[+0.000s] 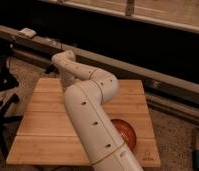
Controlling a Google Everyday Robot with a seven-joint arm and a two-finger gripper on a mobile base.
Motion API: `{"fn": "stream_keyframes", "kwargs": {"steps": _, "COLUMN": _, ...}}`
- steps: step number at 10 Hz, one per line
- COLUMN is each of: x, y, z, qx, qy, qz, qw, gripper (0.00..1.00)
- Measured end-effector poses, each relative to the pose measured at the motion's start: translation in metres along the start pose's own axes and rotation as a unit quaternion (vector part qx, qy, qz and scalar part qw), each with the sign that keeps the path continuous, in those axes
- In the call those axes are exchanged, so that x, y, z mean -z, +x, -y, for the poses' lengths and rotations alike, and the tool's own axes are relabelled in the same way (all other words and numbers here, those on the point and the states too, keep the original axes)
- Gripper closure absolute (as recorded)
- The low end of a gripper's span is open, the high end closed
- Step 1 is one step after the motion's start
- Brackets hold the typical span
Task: Place the bottle in the ceramic bowl
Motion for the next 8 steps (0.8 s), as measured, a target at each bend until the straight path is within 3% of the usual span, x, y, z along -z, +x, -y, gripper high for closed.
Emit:
{"fn": "stream_keyframes", "kwargs": {"steps": 3, "x": 0.033, "y": 0.018, "z": 0.007, "qx": 0.005, "qy": -0.007, "qz": 0.004, "qw": 1.0000, "gripper": 0.98}}
{"fn": "stream_keyframes", "kwargs": {"steps": 6, "x": 0.079, "y": 0.052, "z": 0.028, "qx": 0.009, "qy": -0.019, "qz": 0.006, "qw": 0.9998, "gripper": 1.00}}
{"fn": "stream_keyframes", "kwargs": {"steps": 8, "x": 0.104, "y": 0.089, "z": 0.051, "qx": 0.004, "qy": -0.019, "qz": 0.008, "qw": 0.9998, "gripper": 1.00}}
